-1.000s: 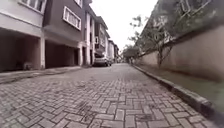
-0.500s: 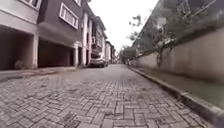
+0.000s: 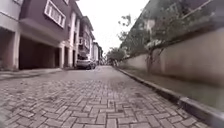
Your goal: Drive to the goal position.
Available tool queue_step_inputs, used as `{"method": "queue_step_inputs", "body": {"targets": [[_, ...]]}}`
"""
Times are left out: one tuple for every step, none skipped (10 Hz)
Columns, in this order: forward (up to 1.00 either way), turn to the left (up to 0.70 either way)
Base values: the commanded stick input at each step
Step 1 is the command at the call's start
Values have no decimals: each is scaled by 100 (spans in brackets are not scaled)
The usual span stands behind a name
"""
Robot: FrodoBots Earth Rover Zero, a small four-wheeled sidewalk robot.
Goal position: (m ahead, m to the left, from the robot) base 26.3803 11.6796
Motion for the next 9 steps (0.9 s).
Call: {"method": "queue_step_inputs", "body": {"targets": [[70, 0], [70, 0], [70, 0], [70, 0], [70, 0], [70, 0], [70, 0], [70, 0], [70, 0]]}}
